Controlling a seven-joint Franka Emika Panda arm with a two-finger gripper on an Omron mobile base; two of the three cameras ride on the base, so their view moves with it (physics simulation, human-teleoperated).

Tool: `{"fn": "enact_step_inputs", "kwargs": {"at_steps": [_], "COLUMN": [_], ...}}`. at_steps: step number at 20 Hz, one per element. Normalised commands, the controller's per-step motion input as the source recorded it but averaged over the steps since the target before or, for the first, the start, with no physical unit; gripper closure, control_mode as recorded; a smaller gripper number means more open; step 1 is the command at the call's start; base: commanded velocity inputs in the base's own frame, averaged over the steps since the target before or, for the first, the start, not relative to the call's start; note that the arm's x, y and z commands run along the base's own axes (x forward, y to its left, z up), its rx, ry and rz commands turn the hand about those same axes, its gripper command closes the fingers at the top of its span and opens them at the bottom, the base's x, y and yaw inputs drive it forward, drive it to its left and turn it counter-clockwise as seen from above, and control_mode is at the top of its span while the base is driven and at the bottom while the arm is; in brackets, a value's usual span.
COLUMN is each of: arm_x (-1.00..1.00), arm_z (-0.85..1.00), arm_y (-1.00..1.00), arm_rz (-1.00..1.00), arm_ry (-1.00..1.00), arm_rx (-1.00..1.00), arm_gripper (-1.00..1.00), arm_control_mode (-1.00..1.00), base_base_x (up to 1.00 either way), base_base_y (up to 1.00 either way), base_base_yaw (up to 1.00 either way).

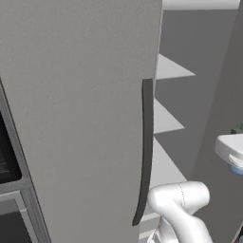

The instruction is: Take the bottled waters from the counter and place them in the freezer to freeze. Close the freezer door after placing the bottles.

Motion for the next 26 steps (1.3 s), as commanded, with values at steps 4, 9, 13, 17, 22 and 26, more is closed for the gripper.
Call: {"fn": "enact_step_inputs", "kwargs": {"at_steps": [4,9,13,17,22,26], "arm_x": [0.00,0.00,0.00,0.17,0.33,0.62], "arm_z": [0.00,0.00,0.00,0.00,0.00,0.28], "arm_y": [0.00,0.00,0.00,-0.07,-0.28,-0.04], "arm_rz": [0.00,0.00,0.00,0.05,0.08,0.00], "arm_ry": [0.00,0.00,0.00,0.01,0.05,0.11], "arm_rx": [0.00,0.00,0.00,0.00,0.01,0.07], "arm_gripper": [1.00,1.00,1.00,1.00,1.00,1.00], "arm_control_mode": [1.00,1.00,1.00,-1.00,-1.00,-1.00], "base_base_x": [0.17,0.00,0.13,0.14,0.00,0.00], "base_base_y": [-0.50,-0.18,-0.05,-0.04,0.00,0.00], "base_base_yaw": [0.05,0.00,0.00,0.02,0.00,0.00]}}
